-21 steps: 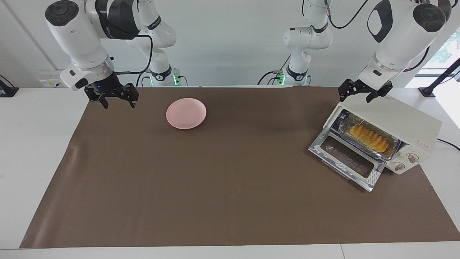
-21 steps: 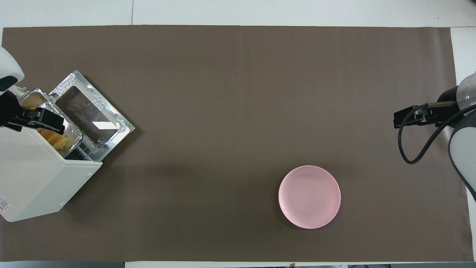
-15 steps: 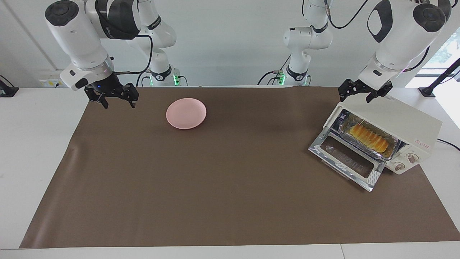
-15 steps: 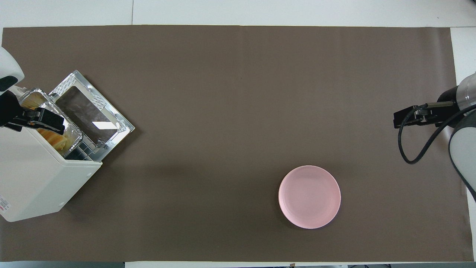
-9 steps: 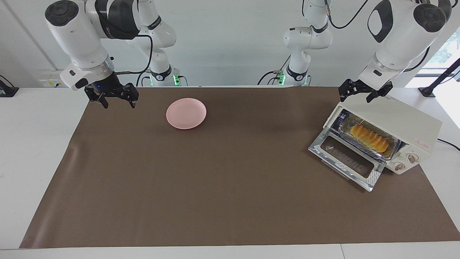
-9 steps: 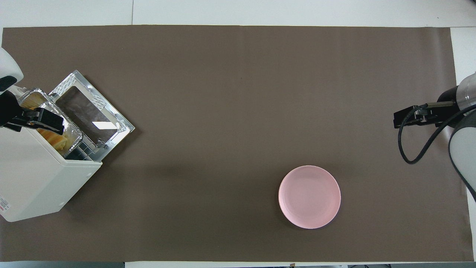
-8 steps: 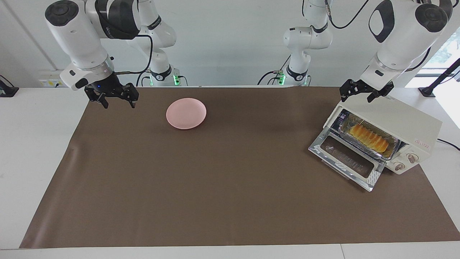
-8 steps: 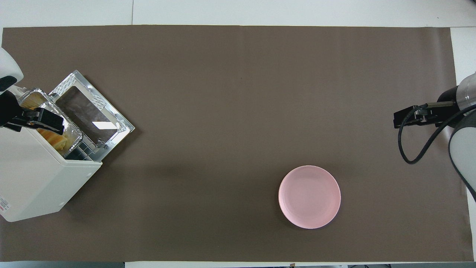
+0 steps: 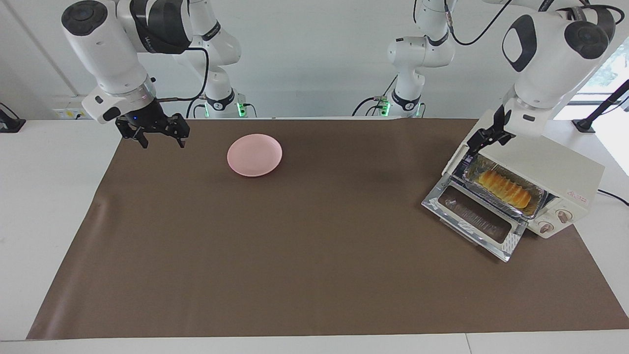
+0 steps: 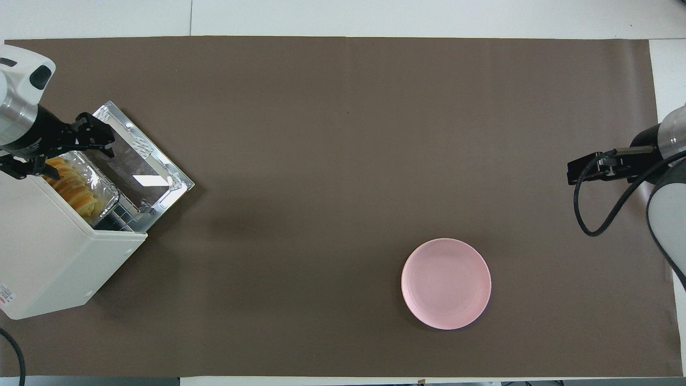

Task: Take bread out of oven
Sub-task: 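Reach the left gripper into the oven and grasp the foil tray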

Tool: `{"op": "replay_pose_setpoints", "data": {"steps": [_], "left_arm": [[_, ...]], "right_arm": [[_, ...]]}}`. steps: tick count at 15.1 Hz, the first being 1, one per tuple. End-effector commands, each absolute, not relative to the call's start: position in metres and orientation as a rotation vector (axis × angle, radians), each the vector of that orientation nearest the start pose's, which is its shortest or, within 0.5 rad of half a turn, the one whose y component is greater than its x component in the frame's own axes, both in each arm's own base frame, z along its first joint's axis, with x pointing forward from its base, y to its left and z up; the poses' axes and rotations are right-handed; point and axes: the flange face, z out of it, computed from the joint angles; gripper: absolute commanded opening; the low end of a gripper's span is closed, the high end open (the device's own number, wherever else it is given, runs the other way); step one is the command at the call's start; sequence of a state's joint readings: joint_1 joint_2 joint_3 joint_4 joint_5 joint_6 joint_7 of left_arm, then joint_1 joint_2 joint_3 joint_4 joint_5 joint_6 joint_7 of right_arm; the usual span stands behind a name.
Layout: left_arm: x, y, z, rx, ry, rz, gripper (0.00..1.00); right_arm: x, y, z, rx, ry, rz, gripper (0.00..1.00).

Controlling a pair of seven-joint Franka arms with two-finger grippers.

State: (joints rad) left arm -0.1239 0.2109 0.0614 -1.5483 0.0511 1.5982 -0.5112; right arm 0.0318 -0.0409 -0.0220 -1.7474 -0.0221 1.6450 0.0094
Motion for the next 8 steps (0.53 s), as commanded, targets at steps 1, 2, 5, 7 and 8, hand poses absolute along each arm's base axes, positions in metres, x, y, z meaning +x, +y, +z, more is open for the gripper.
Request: {"op": "replay_pose_setpoints", "data": {"steps": [1,2,5,7,8], "left_arm": [[0.632,-0.025,0.499,-2.881,-0.793,0.132,1.00],[0.635,-0.022,0.483,-2.856,-0.798,0.148,1.00],[0.639,-0.017,0.445,-2.736,-0.899,0.119,1.00],[0.635,-0.014,0.433,-2.727,-0.899,0.115,1.00],[0.633,-0.011,0.427,-2.724,-0.909,0.117,1.00]], "right_arm": [[0.538,-0.002,0.573,-3.160,-0.025,0.107,1.00],[0.538,-0.002,0.572,-3.160,-0.025,0.109,1.00],[0.538,-0.002,0.573,-3.160,-0.025,0.107,1.00],[0.538,-0.002,0.572,-3.160,-0.025,0.109,1.00],[0.538,-0.002,0.572,-3.160,-0.025,0.109,1.00]]}}
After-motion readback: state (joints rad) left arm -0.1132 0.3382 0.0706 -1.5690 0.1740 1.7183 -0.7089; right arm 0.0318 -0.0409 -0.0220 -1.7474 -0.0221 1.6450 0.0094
